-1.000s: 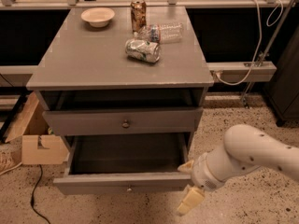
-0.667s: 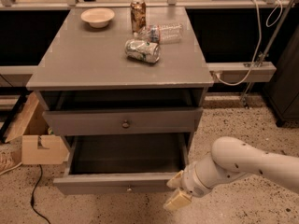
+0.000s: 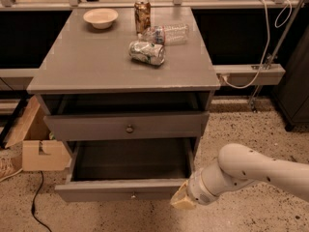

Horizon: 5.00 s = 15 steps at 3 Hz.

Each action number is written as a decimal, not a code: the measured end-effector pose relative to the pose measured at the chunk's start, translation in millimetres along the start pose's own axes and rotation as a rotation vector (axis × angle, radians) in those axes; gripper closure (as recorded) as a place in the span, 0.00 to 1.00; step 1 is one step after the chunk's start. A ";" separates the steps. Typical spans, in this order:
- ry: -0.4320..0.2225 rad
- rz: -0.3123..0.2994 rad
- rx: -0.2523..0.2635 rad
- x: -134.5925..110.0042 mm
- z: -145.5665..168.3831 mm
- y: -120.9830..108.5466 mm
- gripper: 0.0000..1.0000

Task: Close middle drawer

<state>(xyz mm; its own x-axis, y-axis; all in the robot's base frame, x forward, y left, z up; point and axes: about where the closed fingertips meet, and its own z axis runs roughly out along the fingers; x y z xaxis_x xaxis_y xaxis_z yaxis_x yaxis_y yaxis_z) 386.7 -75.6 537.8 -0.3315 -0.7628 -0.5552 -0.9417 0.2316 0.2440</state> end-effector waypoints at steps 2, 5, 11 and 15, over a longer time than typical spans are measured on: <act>0.010 -0.134 0.059 66.4 73.3 -55.0 1.00; -0.053 -0.258 0.229 64.4 111.4 -120.1 1.00; -0.183 -0.417 0.414 11.4 101.5 -216.9 1.00; -0.254 -0.388 0.573 22.0 47.3 -252.2 1.00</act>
Offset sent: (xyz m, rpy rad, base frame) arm 0.0397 -0.0337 -0.1588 -0.0341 -0.1920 0.1018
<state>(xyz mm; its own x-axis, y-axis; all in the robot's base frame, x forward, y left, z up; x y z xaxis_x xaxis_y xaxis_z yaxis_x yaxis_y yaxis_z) 614.1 -122.3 426.4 0.0944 -0.7065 -0.7014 -0.8532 0.3055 -0.4227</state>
